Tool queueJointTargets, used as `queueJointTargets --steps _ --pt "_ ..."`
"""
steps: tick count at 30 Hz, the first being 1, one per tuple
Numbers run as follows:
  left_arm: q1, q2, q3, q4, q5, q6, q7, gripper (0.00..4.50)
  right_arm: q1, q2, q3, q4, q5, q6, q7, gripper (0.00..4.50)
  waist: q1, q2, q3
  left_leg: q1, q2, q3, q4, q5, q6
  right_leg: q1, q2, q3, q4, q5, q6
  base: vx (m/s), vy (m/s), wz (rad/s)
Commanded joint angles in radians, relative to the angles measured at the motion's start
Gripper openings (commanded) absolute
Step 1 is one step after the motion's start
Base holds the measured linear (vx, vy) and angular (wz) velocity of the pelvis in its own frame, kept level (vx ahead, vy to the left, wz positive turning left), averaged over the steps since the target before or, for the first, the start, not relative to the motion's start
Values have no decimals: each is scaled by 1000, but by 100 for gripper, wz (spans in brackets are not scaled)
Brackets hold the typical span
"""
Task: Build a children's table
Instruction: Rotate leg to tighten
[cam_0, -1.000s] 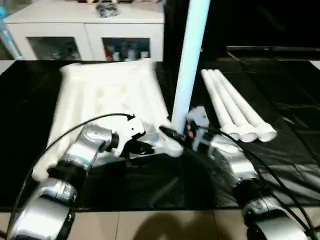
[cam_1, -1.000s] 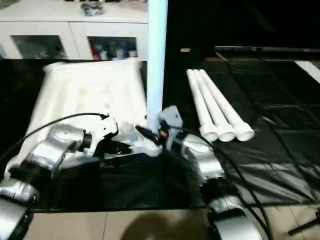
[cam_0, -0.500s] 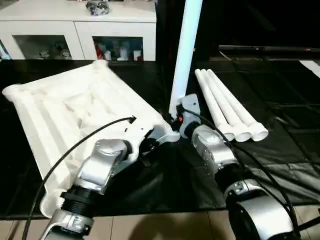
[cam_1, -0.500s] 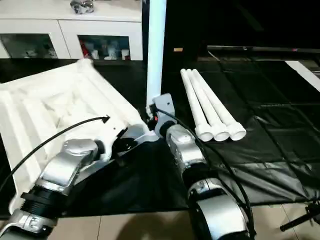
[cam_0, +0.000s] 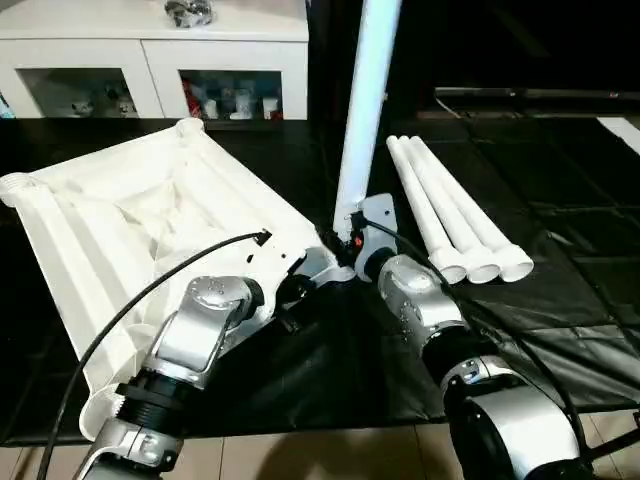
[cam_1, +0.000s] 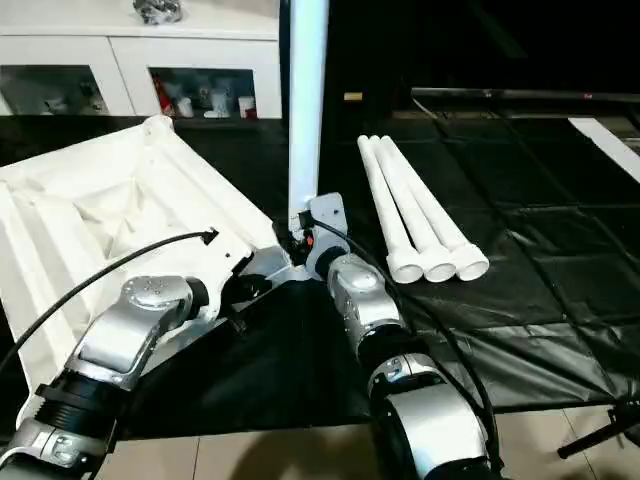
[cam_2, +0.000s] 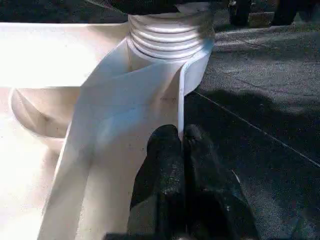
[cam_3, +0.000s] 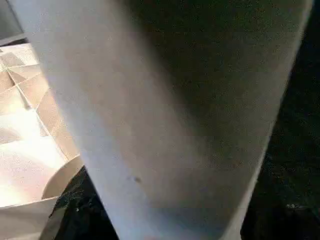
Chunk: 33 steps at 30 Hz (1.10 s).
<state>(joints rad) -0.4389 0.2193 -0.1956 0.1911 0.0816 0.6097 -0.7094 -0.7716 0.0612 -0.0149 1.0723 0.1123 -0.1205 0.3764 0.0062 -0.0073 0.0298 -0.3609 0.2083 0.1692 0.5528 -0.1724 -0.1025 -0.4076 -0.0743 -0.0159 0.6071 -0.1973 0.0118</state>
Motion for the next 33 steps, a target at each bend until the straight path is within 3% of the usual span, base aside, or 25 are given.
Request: queueJointTargets --steps 1,3,5,8,12,14,15,17,20,21,33 --pt "-21 -9 -18 -14 -10 -15 3 0 46 18 16 83 -17 64 28 329 8 16 -40 -4 7 4 -64 -339 13 35 -33 18 -85 -220 -205 0 0 0" --pt "-24 -6 -18 -7 -8 -20 1 0 48 11 12 79 -16 63 39 348 8 18 -42 -4 7 4 -62 -328 14 37 -33 18 -83 -208 -211 0 0 0" --pt "-30 2 -19 1 -10 -26 -3 0 55 0 9 69 -9 55 71 366 12 21 -46 -7 8 5 -59 -277 25 42 -32 17 -75 -121 -229 0 0 0" --pt "-40 19 -23 19 -12 -45 -16 0 81 -28 24 32 -14 23 134 392 16 18 -45 -6 7 8 -55 -264 38 44 -32 17 -75 -100 -241 0 0 0" --pt "-55 41 -28 52 -11 -84 -43 0 119 -54 13 -22 9 16 215 410 24 22 -47 -6 8 9 -53 -231 48 47 -32 17 -70 -47 -251 0 0 0" --pt "-64 60 -40 76 -12 -118 -71 0 153 -74 9 -75 26 19 267 443 30 22 -49 -3 8 10 -50 -224 54 50 -31 17 -67 -22 -257 0 0 0" --pt "-67 66 -44 86 -11 -127 -81 0 164 -83 8 -97 37 49 291 443 31 27 -49 -3 7 9 -50 -219 57 50 -31 16 -65 -6 -263 0 0 0" --pt "-72 79 -56 111 -8 -151 -100 0 189 -101 10 -145 58 96 345 449 29 26 -47 -4 7 8 -52 -225 56 52 -31 15 -67 -14 -267 0 0 0" --pt "-82 95 -72 153 -5 -193 -132 0 221 -139 20 -200 60 89 396 449 32 31 -49 -2 8 8 -50 -232 52 53 -33 15 -67 -17 -270 0 0 0" --pt "-86 100 -77 169 -4 -209 -144 0 229 -152 22 -217 61 84 412 449 33 28 -48 -3 5 8 -48 -228 53 54 -30 13 -68 -19 -270 0 0 0" --pt "-113 187 -155 281 -4 -431 -360 0 329 -353 67 -499 79 162 639 449 53 36 -48 -1 6 11 -37 -179 79 59 -30 13 -60 33 -281 0 0 0"
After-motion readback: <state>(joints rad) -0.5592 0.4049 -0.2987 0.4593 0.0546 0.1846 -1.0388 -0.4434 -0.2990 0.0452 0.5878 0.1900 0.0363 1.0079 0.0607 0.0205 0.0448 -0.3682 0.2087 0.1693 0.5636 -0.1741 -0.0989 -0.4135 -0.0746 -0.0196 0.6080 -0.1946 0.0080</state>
